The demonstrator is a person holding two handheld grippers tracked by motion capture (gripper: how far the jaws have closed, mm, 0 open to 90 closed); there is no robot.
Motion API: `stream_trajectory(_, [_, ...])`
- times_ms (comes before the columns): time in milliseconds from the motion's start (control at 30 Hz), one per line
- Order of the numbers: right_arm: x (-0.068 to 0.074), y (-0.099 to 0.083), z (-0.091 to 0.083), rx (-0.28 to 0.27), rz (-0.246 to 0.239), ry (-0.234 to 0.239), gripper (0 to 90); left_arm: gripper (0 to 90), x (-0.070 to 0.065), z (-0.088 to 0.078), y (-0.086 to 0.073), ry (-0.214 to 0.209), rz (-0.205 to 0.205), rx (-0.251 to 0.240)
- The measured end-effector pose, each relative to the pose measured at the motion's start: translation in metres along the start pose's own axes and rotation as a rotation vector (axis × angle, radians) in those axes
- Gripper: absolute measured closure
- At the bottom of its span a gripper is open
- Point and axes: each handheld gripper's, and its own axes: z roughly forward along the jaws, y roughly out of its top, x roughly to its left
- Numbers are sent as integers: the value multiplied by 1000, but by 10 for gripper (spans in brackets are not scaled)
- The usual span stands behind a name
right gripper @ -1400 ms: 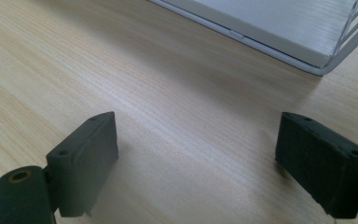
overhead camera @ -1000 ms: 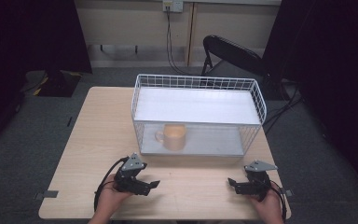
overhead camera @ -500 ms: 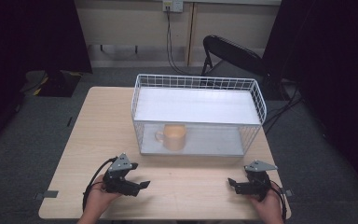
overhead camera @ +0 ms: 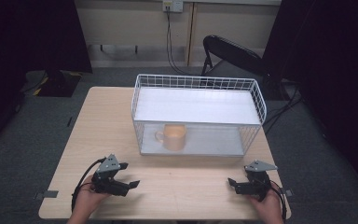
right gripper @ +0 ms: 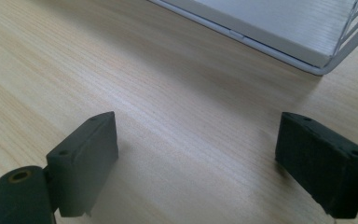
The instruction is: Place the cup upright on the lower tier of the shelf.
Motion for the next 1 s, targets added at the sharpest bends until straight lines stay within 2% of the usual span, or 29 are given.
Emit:
stream_trajectory(133, [0,0,0,0,0,0,125,158,5,-3,-6,11,-12,-2])
stream_trajectory(233, [0,0,0,0,0,0,125,158,8,-6,-10,25,-7,1])
stream_trajectory(333, [0,0,0,0,0,0,125,158,13,-7,-15,38,-24,0])
stream_trajectory(567, [0,0,0,0,0,0,125,157,14,-6,-22,50,-18,27])
stream_trajectory(733, [0,0,0,0,0,0,125,157,11,-4,-24,64,2,45])
stream_trajectory(1000, [-1,0,0,-1,-8,7,125,158,11,3,-30,91,42,107])
